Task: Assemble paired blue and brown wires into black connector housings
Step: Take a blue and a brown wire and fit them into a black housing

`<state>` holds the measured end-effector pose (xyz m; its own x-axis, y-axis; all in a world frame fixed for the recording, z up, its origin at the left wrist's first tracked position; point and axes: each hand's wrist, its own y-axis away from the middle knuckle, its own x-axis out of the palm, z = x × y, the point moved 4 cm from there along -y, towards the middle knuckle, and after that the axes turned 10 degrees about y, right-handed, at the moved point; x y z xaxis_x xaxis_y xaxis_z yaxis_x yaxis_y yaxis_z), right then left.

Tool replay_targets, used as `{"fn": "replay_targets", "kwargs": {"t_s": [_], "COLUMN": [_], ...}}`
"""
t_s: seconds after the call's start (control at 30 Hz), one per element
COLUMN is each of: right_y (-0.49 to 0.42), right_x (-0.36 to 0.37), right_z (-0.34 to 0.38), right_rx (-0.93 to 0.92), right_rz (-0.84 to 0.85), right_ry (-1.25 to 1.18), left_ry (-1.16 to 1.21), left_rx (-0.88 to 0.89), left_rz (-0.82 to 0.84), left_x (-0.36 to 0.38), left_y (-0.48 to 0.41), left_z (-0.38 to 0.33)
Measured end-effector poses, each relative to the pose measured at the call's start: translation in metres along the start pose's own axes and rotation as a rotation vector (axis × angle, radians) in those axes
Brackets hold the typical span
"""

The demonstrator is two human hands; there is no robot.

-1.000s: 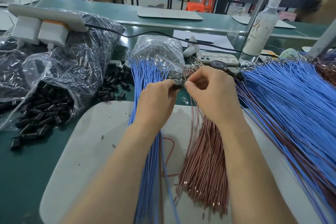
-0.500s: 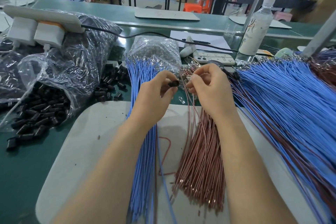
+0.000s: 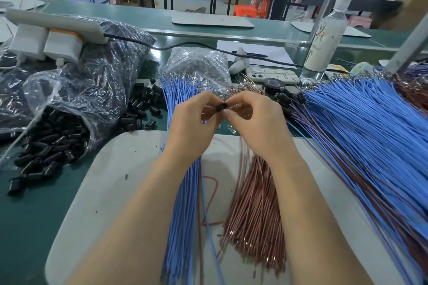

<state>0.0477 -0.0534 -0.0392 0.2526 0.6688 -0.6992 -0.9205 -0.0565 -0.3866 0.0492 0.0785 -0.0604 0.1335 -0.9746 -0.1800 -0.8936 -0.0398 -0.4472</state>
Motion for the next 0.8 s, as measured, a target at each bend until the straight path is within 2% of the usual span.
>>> {"fn": "replay_targets", "kwargs": {"t_s": [0.23, 0.5, 0.8], "right_y": [-0.002, -0.003, -0.002], "right_x": [-0.004, 0.015, 0.014], "right_z": [-0.005, -0.013, -0.012], "right_rx": [0.027, 0.082, 0.049], "right_rz": [0.005, 0.117, 0.076], "right_ry": [-0.027, 0.098, 0.148], "left_ry": [0.005, 0.193, 0.191], "left_rx": [0.012, -0.047, -0.046], "left_rz": [0.009, 0.091, 0.122], "left_x": [0.002, 0.006, 0.011], "left_y": [0.001, 0.001, 0.002], "left_z": [-0.002, -0.006, -0.005]}}
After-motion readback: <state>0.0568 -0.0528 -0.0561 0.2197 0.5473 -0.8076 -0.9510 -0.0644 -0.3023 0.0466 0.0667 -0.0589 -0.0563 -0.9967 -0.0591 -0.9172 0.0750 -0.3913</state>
